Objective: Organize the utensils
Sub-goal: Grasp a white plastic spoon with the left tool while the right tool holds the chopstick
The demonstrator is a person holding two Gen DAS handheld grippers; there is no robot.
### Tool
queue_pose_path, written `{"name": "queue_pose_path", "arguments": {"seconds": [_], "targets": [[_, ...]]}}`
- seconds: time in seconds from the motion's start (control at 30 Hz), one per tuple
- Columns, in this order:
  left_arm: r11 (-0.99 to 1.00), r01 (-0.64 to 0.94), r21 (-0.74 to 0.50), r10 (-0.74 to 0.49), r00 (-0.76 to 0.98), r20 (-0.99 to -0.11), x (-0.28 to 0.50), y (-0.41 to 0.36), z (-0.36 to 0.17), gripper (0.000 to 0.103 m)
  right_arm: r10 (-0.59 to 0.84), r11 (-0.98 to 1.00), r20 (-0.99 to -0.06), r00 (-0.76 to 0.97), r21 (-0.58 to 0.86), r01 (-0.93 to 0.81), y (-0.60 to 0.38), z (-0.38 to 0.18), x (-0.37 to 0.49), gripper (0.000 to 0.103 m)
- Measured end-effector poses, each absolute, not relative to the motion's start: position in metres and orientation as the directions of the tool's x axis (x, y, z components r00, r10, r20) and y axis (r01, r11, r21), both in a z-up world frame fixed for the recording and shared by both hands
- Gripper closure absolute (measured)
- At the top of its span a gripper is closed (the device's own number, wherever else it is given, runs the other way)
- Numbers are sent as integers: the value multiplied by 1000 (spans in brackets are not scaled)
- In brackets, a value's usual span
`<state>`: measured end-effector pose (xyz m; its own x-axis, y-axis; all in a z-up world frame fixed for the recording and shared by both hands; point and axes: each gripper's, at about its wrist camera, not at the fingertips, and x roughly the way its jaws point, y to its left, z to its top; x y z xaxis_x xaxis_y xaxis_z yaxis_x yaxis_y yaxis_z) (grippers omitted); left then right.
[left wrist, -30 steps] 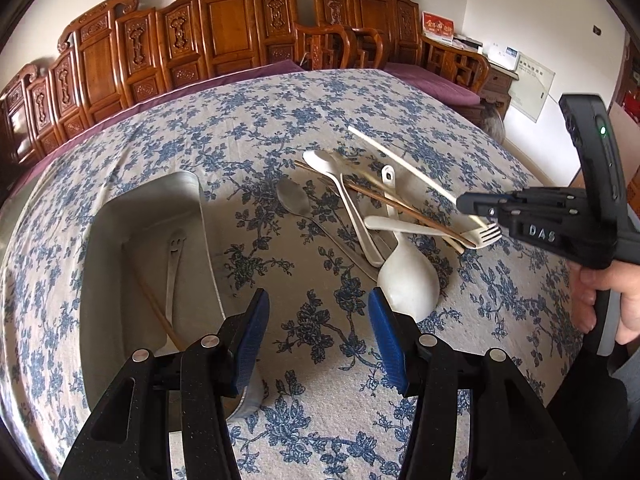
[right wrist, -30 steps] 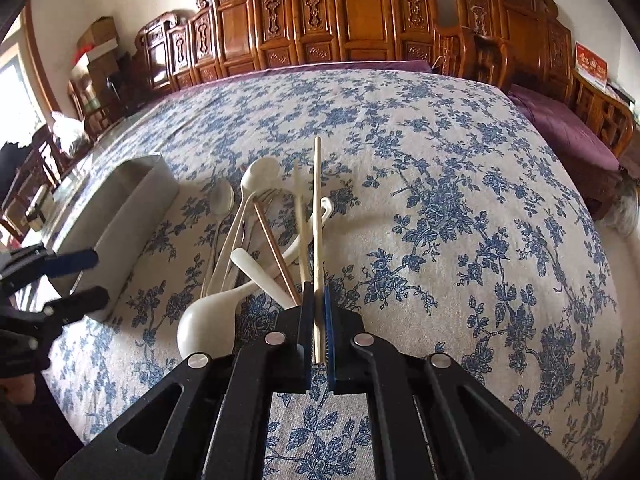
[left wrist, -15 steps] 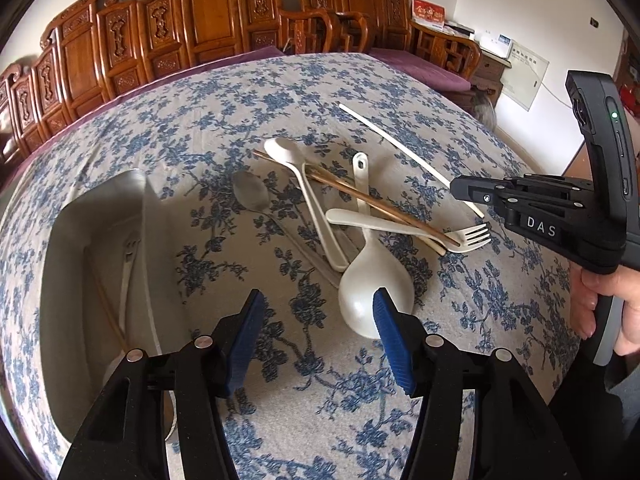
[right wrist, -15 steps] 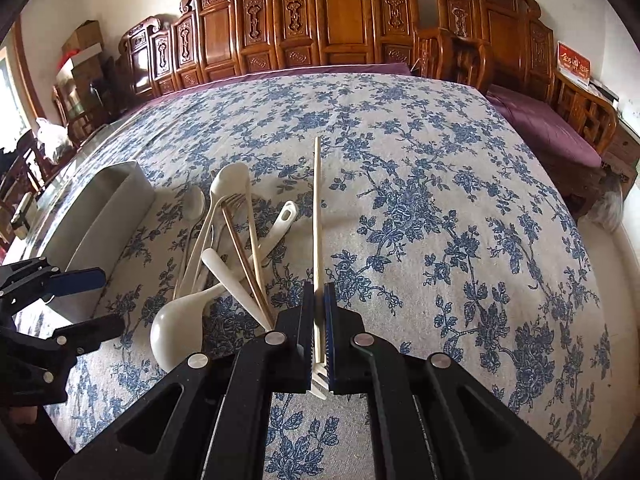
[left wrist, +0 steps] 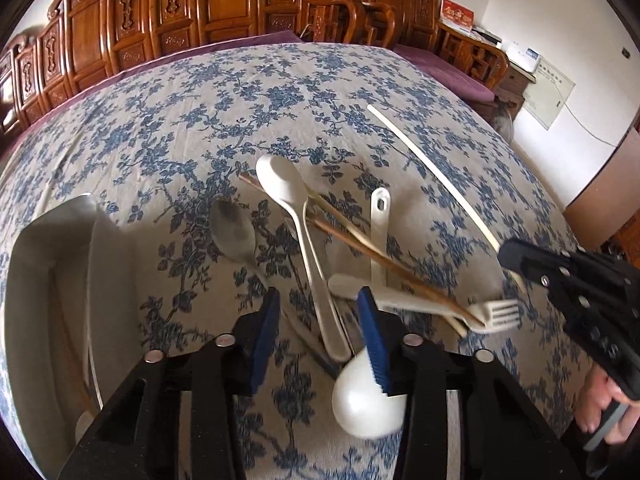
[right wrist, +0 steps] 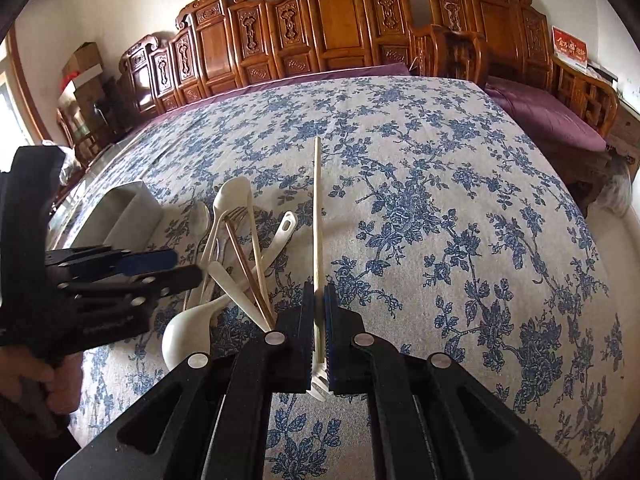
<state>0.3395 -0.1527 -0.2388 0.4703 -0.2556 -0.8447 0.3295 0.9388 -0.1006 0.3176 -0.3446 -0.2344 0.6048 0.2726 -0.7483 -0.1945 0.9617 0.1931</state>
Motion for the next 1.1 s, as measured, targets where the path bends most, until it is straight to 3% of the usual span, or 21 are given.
{"name": "queue_pose_path", "arguments": {"seconds": [0.1, 0.67, 0.83, 1.1], "targets": [[941, 326, -93, -246, 468, -849, 349, -157, -243, 81, 287, 958, -746, 601, 212, -195, -345, -235, 319, 97], [944, 314, -106, -241, 431, -870, 353, -152, -254, 88, 319, 948, -737, 595, 243, -208, -338, -232, 319, 97], [943, 316, -106, -251, 465, -849, 347, -149, -247, 100, 319, 948, -738, 595, 242, -208, -338, -232, 320, 97], [939, 328, -100, -261, 497, -828, 338, -144, -226, 100, 329, 944, -737, 590, 244, -222, -330, -232, 321, 97]]}}
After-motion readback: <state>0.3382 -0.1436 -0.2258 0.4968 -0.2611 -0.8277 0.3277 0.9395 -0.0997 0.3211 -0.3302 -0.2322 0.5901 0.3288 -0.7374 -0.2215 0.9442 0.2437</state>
